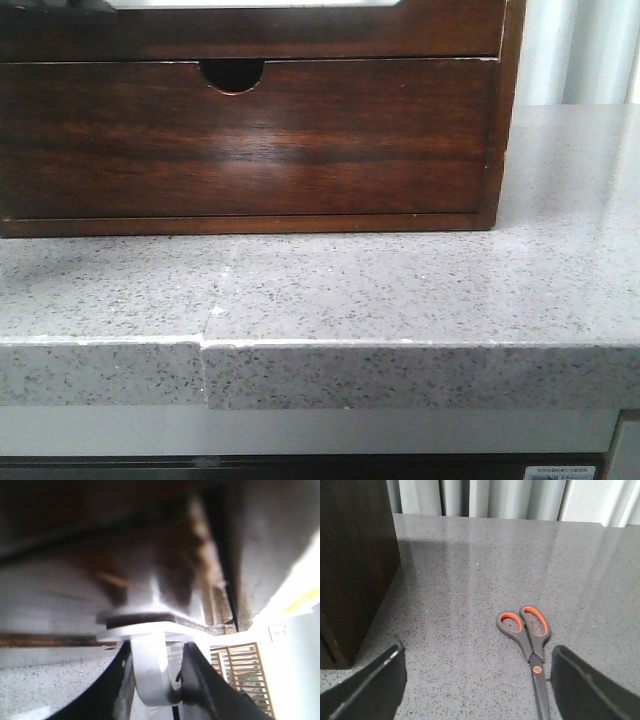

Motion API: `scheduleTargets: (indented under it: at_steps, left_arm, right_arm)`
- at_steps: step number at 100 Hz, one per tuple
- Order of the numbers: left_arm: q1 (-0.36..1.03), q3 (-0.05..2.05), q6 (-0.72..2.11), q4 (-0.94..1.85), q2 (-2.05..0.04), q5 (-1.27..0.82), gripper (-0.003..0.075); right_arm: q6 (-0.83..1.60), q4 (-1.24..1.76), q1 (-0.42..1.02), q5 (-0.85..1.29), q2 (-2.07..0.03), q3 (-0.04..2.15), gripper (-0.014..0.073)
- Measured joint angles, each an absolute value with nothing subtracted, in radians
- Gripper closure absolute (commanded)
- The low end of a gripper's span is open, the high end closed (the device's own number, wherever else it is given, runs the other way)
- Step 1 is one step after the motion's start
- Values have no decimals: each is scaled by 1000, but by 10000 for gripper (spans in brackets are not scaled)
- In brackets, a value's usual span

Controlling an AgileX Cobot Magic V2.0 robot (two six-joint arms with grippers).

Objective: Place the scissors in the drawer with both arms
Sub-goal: 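Pull the drawer open toward the robot with the left gripper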

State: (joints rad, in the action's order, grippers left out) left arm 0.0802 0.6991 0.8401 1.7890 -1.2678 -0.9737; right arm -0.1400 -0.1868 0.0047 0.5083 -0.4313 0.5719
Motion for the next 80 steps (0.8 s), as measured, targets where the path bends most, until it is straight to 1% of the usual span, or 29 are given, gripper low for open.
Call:
scheduleTargets:
  at_steps: [5, 37, 59, 80]
  left_arm:
    - [80, 699, 838, 1791, -1269, -981, 741]
    - [77, 686, 828, 1806, -1254, -990, 741]
    - [76, 631, 796, 1757, -1139, -958, 741]
    - [76, 528, 780, 1747, -992, -946, 741]
  right_arm:
    - [-140, -187, 5, 508, -431, 572, 60]
    - [-140, -187, 5, 508, -431, 572, 60]
    - [-140, -187, 5, 510, -431, 572, 60]
    - [-140, -187, 5, 510, -431, 572, 60]
